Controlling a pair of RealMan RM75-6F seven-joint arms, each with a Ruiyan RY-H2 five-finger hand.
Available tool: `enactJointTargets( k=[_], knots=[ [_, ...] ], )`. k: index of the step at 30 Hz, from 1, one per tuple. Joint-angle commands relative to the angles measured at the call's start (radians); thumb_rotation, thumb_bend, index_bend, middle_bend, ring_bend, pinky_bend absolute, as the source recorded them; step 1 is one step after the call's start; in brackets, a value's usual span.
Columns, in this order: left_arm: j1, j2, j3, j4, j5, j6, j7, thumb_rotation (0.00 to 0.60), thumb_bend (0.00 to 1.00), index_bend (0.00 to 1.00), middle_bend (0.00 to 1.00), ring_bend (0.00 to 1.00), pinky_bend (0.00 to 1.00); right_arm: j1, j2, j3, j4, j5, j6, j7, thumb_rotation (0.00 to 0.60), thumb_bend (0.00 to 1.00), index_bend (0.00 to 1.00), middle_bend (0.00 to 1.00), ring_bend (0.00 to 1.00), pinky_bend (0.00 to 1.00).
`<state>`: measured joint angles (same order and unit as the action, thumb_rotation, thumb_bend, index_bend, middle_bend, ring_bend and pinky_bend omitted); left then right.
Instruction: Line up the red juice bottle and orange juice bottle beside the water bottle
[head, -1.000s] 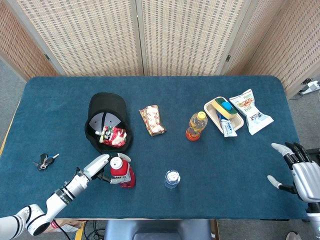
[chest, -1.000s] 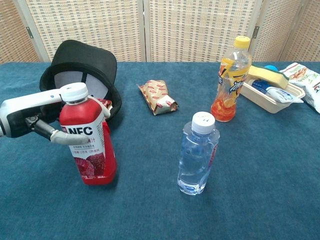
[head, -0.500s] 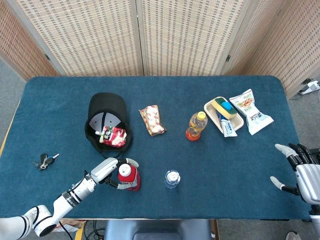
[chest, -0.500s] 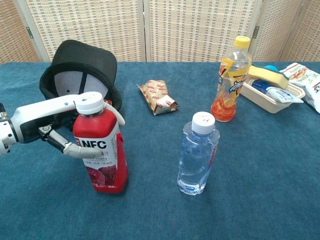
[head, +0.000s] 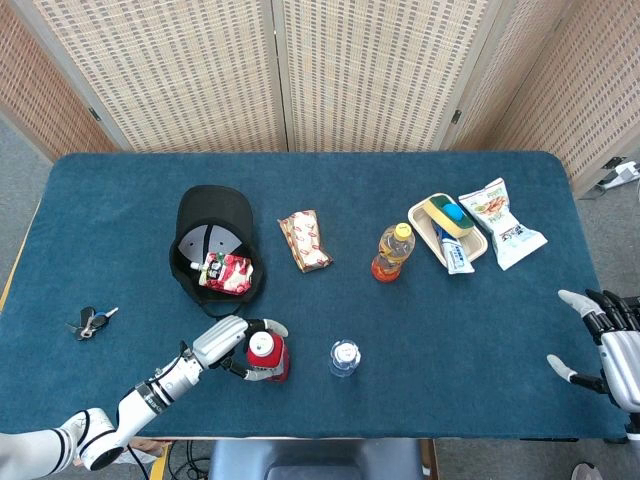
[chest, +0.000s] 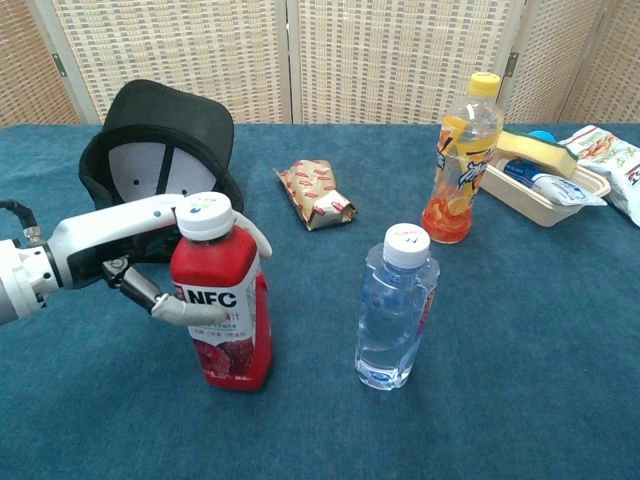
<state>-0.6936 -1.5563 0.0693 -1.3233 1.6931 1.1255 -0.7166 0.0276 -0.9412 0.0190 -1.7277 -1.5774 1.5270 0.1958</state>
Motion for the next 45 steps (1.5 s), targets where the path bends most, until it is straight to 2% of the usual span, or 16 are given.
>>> enactJointTargets(
  k=[1,3,5,11,15,29,33,45],
  knots=[
    [-0.002,-0.001,0.003,-0.005,-0.006,-0.011,0.011,0.6,0.19,0.48,0.53,0.47,0.63,-0.001,-0.001,-0.001,0.004,-0.001,0.001,0.004,0.6,0.21,0.18,0.22,0.09,0.08],
    [-0.003,0.003,0.006,-0.015,-0.006,-0.015,0.025,0.6,0.19,0.45,0.51,0.46,0.63,-0.002,-0.001,0.001,0.007,0.0,0.002,0.006,0.6,0.21,0.18,0.22,0.09,0.08],
    [-0.002,0.007,0.009,-0.024,-0.007,-0.018,0.04,0.6,0.19,0.39,0.44,0.41,0.59,-0.002,-0.001,0.002,0.01,0.003,0.002,0.01,0.6,0.21,0.18,0.22,0.09,0.08],
    [-0.001,0.029,0.013,-0.062,-0.014,-0.024,0.065,0.6,0.19,0.13,0.16,0.17,0.32,-0.001,-0.002,0.003,0.016,0.009,-0.004,0.016,0.6,0.21,0.18,0.22,0.09,0.08],
    [0.009,0.044,0.013,-0.091,-0.022,-0.017,0.096,0.6,0.19,0.02,0.09,0.1,0.24,-0.001,-0.004,0.004,0.021,0.01,-0.003,0.019,0.6,0.21,0.18,0.22,0.09,0.08],
    [0.043,0.087,0.023,-0.152,-0.048,-0.015,0.189,0.6,0.19,0.0,0.04,0.08,0.22,0.006,-0.009,0.007,0.025,0.009,-0.015,0.022,0.6,0.21,0.18,0.22,0.09,0.08],
    [0.052,0.125,0.02,-0.204,-0.075,-0.027,0.234,0.6,0.19,0.0,0.01,0.05,0.18,0.009,-0.01,0.008,0.025,0.012,-0.02,0.02,0.6,0.21,0.18,0.22,0.09,0.08],
    [0.113,0.205,0.016,-0.271,-0.119,0.014,0.31,0.6,0.19,0.0,0.0,0.03,0.17,0.022,-0.014,0.012,0.021,0.008,-0.032,0.016,0.6,0.21,0.18,0.22,0.09,0.08]
  ],
)
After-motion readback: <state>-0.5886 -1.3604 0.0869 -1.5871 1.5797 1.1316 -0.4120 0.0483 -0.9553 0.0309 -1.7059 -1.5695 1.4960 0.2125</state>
